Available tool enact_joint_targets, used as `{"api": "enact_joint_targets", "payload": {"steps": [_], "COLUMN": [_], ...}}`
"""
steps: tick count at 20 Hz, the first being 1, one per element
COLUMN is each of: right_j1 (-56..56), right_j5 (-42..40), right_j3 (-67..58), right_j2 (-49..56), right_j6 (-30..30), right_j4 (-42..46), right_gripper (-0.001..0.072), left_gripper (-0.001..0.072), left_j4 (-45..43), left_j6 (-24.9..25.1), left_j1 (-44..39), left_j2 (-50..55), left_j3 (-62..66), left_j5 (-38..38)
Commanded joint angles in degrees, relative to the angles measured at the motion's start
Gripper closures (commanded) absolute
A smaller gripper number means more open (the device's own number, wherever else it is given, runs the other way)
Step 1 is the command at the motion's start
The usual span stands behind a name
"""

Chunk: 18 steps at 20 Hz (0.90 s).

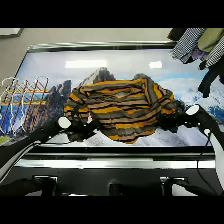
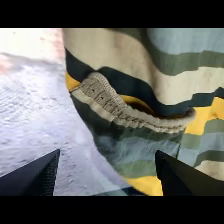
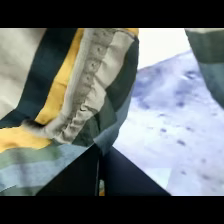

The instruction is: Fold the clothes and pants, and hang the long-sleeved shirts on hangers.

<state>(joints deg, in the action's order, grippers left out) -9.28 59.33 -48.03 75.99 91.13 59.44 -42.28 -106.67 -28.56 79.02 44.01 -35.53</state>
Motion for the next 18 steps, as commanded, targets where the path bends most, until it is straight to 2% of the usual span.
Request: {"api": "enact_joint_targets", "payload": {"steps": [1,3,4,5,6,9,12,15,18], "right_j1": [0.28,0.28,0.28,0.31,0.28,0.13,0.13,0.13,0.13], "right_j5": [2.6,4.39,4.9,5.44,5.7,3.69,1.11,-3.1,1.68], "right_j3": [0.13,0.13,0.13,0.13,0.13,-2.97,-17.57,-35.91,-53.83], "right_j2": [-4.79,-7.26,-8.22,-9.16,-10.14,-13.84,-13.97,-13.97,-14.75], "right_j6": [2.01,3.21,3.21,3.19,3.19,3.21,7.63,8.79,10.12], "right_j4": [0.44,0.39,0.33,0.15,-0.28,-1.53,2.05,2.38,3.78], "right_gripper": [0.0685,0.0685,0.0685,0.0685,0.0685,0.0685,0.0685,0.0685,0.0685], "left_gripper": [0.0041,0.0047,0.0097,0.043,0.0674,0.0681,0.0682,0.0681,0.0681], "left_j4": [3.69,5.01,5.79,6.32,6.34,6.14,4.13,-2.47,-6.93], "left_j6": [-0.02,-0.04,0.0,0.15,1.07,7.37,12.87,12.85,12.85], "left_j1": [-2.86,-4.04,-4.42,-4.52,-4.48,-1.09,6.49,13.14,16.81], "left_j2": [2.43,3.02,3.19,3.17,2.93,0.24,-4.81,-10.67,-16.48], "left_j3": [0.55,0.74,0.79,0.87,1.31,6.21,17.07,31.69,43.93], "left_j5": [4.68,6.23,6.64,6.43,6.05,4.13,-0.52,-4.11,-8.48]}}
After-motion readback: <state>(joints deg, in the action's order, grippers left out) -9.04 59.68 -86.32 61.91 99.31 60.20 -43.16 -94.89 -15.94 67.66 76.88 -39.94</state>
